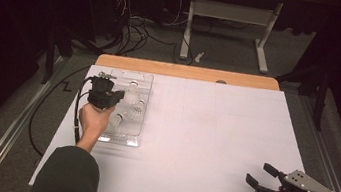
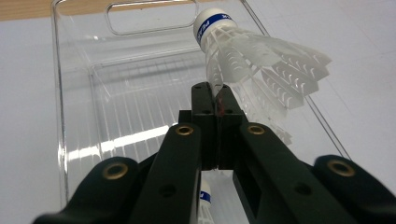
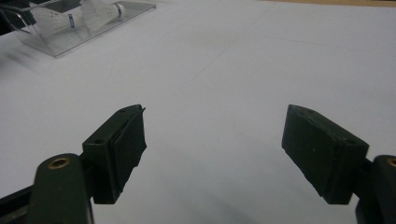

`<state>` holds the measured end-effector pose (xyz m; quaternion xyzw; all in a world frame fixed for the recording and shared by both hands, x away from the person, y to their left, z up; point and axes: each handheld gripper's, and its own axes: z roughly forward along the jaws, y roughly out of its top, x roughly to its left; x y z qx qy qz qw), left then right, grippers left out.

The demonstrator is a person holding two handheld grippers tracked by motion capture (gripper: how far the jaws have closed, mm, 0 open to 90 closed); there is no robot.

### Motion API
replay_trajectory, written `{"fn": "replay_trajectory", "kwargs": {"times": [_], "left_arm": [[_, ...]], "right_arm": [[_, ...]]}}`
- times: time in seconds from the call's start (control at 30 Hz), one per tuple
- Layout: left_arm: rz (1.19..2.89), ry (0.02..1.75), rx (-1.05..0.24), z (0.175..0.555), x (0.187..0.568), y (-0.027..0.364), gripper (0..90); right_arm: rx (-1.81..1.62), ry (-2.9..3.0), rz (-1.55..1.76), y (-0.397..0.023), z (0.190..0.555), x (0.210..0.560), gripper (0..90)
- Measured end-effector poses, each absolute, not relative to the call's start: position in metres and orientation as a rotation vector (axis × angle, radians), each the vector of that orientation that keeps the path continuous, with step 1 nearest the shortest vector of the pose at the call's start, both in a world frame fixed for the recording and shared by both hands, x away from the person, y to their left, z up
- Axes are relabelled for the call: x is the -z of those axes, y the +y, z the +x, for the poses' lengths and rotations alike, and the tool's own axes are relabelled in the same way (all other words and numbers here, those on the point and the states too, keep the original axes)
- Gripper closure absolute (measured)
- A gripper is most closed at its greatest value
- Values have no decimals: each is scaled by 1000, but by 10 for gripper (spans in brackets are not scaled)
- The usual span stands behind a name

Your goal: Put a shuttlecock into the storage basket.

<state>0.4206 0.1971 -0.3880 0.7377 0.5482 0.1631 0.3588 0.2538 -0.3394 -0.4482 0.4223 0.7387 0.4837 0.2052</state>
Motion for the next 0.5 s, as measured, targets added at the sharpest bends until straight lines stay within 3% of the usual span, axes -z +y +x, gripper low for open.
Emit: {"fn": "replay_trajectory", "kwargs": {"times": [0.5], "left_arm": [[1891,1454,-424,426,394,201,896]], "right_arm": [[-1349,2059,1178,-339,254,448,218]]}}
